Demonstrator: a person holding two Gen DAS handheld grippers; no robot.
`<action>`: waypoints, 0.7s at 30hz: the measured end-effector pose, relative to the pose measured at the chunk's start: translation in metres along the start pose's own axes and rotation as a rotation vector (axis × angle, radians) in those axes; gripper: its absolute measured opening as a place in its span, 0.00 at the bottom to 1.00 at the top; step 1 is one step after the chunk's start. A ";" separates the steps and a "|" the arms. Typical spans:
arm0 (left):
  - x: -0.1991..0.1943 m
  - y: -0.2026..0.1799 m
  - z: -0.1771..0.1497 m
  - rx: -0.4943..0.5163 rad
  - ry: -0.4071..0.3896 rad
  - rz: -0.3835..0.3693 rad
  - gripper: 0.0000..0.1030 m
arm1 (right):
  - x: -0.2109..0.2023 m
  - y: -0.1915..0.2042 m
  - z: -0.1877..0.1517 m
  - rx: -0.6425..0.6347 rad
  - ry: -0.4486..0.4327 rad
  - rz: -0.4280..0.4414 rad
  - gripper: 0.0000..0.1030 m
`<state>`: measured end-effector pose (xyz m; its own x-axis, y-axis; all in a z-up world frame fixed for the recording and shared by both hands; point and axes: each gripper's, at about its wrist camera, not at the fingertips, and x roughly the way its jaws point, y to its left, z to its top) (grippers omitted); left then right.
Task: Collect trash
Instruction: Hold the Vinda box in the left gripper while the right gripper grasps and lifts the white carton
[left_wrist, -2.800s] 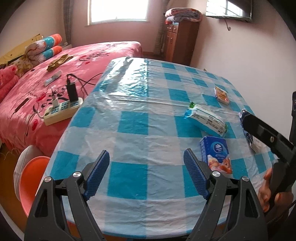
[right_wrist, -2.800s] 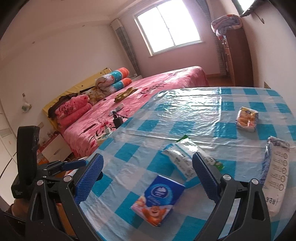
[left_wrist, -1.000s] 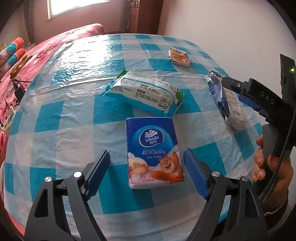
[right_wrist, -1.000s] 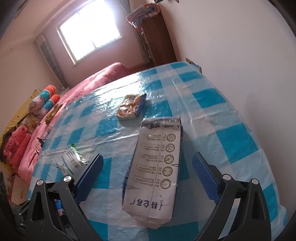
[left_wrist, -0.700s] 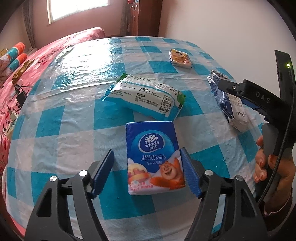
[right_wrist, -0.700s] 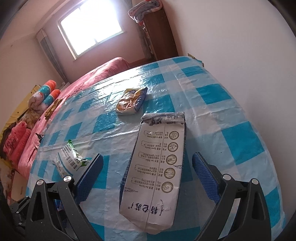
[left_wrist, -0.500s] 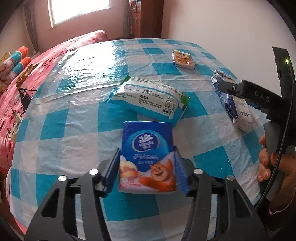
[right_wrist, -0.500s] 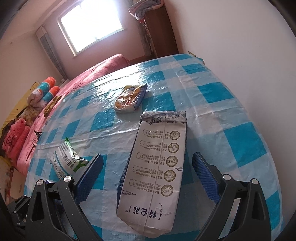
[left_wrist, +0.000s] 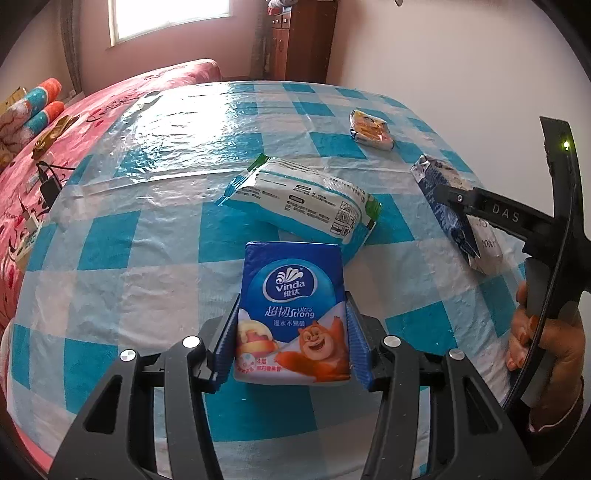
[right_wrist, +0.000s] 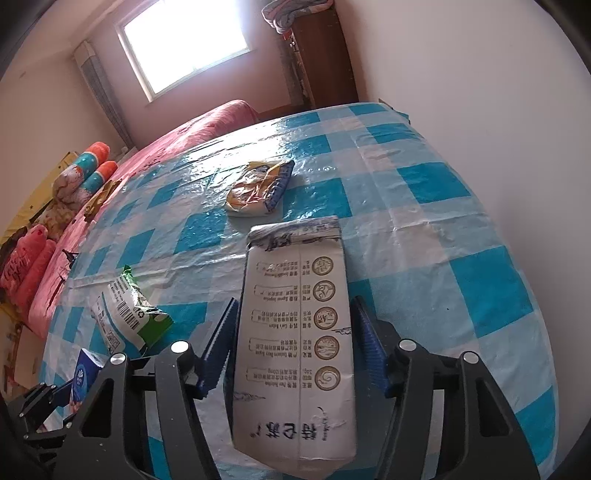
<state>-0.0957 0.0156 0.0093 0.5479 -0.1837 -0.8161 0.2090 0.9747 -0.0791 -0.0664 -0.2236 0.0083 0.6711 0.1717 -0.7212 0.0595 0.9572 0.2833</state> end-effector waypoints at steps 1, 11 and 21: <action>0.000 0.000 0.000 -0.003 0.000 -0.004 0.52 | 0.000 0.000 0.000 -0.003 0.001 0.007 0.59; -0.003 0.009 -0.002 -0.049 -0.004 -0.036 0.51 | -0.001 0.005 0.001 -0.030 -0.008 0.073 0.56; -0.007 0.022 -0.004 -0.084 -0.016 -0.059 0.51 | -0.003 0.015 0.002 -0.029 -0.021 0.157 0.56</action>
<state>-0.0985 0.0391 0.0111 0.5499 -0.2424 -0.7993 0.1732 0.9692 -0.1748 -0.0659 -0.2105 0.0154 0.6857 0.3150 -0.6561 -0.0687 0.9255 0.3726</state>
